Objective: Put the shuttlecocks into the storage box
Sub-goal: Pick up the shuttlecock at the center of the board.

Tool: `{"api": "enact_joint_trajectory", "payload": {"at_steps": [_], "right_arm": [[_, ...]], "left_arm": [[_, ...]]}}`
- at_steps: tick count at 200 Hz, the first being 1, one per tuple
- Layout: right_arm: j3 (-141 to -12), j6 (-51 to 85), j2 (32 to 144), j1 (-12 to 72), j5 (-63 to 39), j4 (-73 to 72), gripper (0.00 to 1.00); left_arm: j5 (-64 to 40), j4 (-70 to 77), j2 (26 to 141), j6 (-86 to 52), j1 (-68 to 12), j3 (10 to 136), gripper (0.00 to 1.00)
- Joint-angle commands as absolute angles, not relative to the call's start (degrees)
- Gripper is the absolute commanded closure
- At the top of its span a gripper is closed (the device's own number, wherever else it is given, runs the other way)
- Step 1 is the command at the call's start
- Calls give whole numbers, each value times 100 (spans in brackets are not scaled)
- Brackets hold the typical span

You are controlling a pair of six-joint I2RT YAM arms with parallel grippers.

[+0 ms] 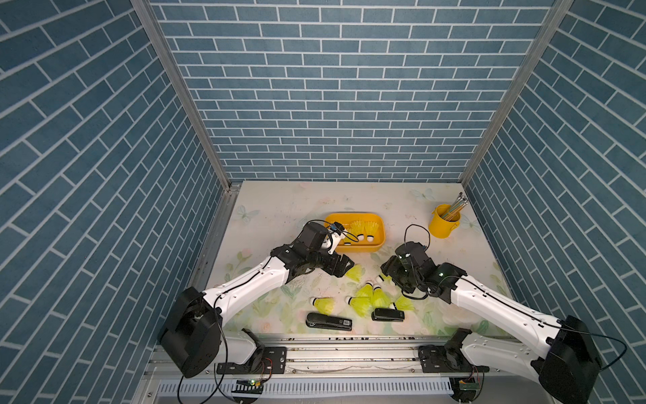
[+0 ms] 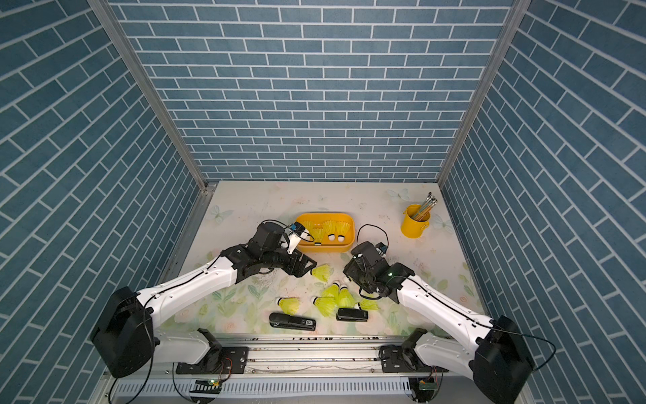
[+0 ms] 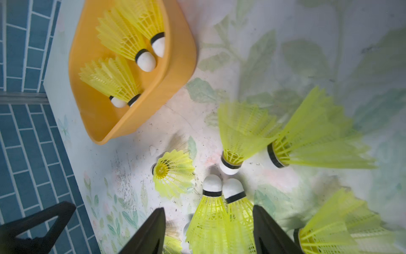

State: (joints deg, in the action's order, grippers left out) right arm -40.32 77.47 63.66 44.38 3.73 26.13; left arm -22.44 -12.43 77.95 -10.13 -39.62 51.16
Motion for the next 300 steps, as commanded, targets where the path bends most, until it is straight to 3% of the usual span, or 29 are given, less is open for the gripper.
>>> {"api": "enact_joint_trajectory", "payload": {"at_steps": [1,144,254,276,282,300], "right_arm": [[-3749,8662,6306,4526,553,2693,35],[-4019,10027,7493,4412,1099,2863,47],[-3949,10125,7993,4072,1105,2435,45],[-4043,10125,8115,4051,1068,2438,45],[-4044,10146,8144,4052,1055,2424,45],[-4015,10191,8228,4050,984,2361,46]], "left_arm": [[-2538,-981,7763,-689,-4172,4926,17],[-2302,-812,7774,-316,-4447,4730,19],[-2362,-835,7821,-271,-4447,4746,18],[-2247,-845,7852,-298,-4447,4761,15],[-2239,-845,7860,-303,-4447,4764,0],[-2232,-841,7853,-323,-4447,4764,0]]}}
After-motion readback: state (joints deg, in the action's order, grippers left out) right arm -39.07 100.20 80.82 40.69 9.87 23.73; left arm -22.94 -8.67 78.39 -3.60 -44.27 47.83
